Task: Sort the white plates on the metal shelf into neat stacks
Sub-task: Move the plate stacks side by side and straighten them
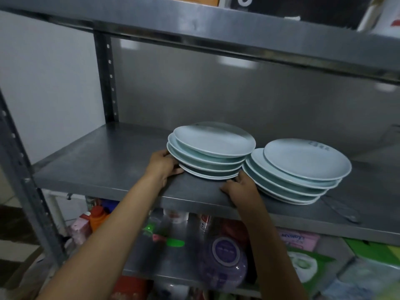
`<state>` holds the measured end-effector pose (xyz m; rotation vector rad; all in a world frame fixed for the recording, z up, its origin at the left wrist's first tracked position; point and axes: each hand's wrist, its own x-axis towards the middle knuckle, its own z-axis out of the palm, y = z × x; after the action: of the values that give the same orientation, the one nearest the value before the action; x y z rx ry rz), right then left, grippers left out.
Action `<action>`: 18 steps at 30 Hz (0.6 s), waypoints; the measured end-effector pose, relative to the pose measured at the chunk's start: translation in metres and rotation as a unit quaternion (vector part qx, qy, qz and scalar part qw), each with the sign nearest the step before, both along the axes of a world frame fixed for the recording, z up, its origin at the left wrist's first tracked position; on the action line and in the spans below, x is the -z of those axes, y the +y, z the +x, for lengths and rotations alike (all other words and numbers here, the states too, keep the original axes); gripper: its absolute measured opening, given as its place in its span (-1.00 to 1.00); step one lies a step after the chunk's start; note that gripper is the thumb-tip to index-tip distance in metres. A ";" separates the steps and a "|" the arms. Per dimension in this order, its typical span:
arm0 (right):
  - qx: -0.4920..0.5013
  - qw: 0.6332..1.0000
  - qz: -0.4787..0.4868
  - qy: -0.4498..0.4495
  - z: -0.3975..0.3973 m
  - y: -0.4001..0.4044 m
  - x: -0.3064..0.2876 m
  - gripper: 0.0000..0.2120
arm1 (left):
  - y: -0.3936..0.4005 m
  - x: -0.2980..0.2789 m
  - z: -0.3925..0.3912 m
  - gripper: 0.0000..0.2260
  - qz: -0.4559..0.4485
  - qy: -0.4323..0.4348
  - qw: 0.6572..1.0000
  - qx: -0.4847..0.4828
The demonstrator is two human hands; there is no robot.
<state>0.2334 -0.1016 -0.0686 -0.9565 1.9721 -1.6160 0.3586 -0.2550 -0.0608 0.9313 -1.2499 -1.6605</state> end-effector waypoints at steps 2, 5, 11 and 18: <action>0.001 1.000 0.014 -0.010 0.002 0.000 0.005 -0.58 | -0.003 0.000 0.008 -0.77 0.011 0.011 1.000 0.006; 0.002 0.999 0.020 -0.041 -0.003 0.001 0.003 -0.65 | -0.002 -0.003 0.007 -0.76 0.022 0.017 1.000 0.005; -0.039 0.986 0.009 -0.162 0.009 0.008 -0.006 -0.71 | -0.001 -0.001 0.031 -0.84 0.017 -0.011 1.000 -0.021; -0.106 0.971 -0.026 -0.211 0.033 0.016 0.000 -0.65 | -0.004 0.002 0.069 -0.89 0.024 -0.020 0.999 -0.018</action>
<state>0.2668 -0.0858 -0.0683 -0.7361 1.4973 -1.5977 0.4279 -0.2586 -0.0627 1.0153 -1.2179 -1.6576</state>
